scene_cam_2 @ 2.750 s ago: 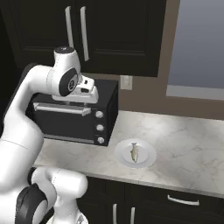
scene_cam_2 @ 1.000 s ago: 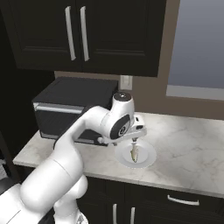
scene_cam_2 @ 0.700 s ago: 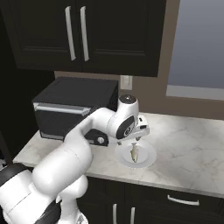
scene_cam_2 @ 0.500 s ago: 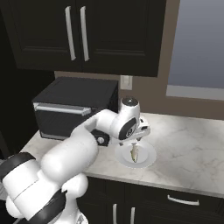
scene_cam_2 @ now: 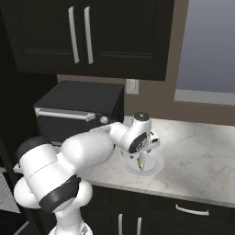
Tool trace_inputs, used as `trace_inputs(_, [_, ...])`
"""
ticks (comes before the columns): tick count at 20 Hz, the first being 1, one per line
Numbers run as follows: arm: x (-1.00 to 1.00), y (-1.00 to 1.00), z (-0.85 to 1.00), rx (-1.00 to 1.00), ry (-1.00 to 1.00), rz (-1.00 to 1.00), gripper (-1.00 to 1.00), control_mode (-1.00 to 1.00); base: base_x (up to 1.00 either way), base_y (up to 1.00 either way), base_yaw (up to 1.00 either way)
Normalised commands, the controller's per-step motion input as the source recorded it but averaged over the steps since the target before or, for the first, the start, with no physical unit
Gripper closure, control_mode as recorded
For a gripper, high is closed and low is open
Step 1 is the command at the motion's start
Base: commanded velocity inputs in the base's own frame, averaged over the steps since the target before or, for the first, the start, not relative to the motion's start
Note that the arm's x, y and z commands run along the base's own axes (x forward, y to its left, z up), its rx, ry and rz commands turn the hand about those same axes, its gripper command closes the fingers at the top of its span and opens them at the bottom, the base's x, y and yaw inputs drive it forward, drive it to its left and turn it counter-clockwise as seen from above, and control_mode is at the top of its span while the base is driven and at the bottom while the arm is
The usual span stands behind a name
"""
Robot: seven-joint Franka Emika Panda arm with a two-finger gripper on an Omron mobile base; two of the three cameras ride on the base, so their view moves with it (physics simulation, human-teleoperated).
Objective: Place the fish on the rack of the oven, and slide the rack back inside. Close the oven door.
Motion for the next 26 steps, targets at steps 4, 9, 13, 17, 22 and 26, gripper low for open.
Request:
trace_inputs(4, [0.28,-0.28,-0.36,0.0,0.0,0.02,-1.0,-1.0,0.0,0.0,0.0])
trace_inputs(9, [0.3,-0.03,-0.33,0.0,0.0,0.0,-1.0,-1.0,0.0,0.0,0.0])
trace_inputs(13, [0.2,0.0,-0.33,0.0,0.0,0.0,-1.0,-1.0,0.0,0.0,0.0])
trace_inputs(17, [0.1,0.0,-0.39,0.0,0.0,0.0,-1.0,-1.0,0.0,0.0,0.0])
trace_inputs(22, [0.11,0.0,-0.38,0.0,0.0,0.0,1.0,-1.0,0.0,0.0,0.0])
trace_inputs(26, [0.02,0.0,-0.01,0.0,0.0,0.01,1.0,-1.0,0.0,0.0,0.0])
